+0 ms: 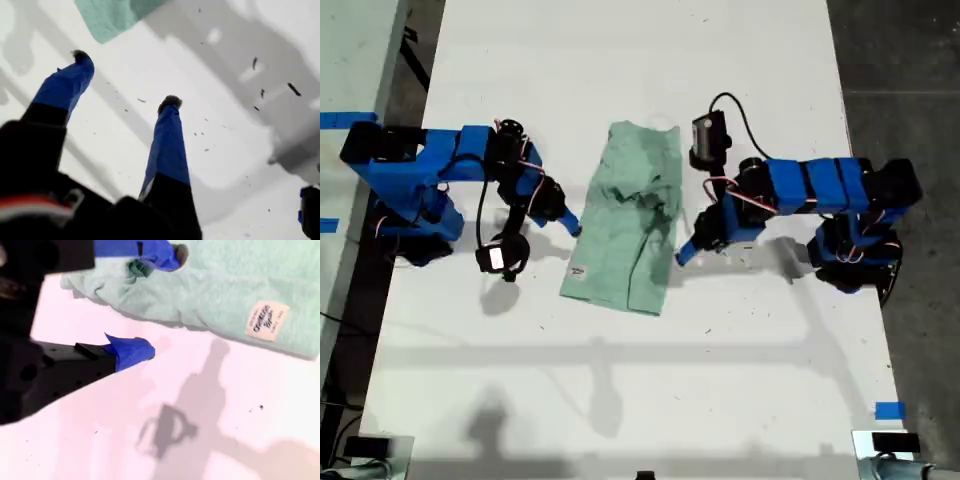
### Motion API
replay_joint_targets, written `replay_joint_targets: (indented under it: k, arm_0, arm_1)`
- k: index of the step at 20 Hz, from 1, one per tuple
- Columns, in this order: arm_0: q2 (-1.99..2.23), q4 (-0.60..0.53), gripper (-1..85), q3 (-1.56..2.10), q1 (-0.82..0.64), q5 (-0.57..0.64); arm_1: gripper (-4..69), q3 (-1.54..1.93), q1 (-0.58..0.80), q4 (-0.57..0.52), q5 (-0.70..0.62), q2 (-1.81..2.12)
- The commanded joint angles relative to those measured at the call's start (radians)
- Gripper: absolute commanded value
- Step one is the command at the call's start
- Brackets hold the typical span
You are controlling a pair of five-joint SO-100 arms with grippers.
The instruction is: Fold tshirt
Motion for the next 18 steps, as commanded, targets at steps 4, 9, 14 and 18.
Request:
replay_joint_targets:
  k: [4, 9, 14, 18]
  arm_0:
    - [-0.091, -0.190, 32.7, 0.015, 0.195, -0.146]
    - [-0.232, -0.420, 30.7, 0.112, 0.276, -0.261]
    - [-0.236, -0.545, 29.9, 0.195, 0.305, -0.302]
    - [-0.207, -0.526, 30.1, 0.213, 0.305, -0.301]
  arm_1:
    - [32.1, -0.204, -0.089, -0.169, 0.146, -0.222]
    - [32.2, -0.316, -0.127, -0.255, 0.198, -0.446]
    - [32.8, -0.319, -0.141, -0.285, 0.225, -0.508]
    - [32.7, -0.327, -0.138, -0.287, 0.230, -0.512]
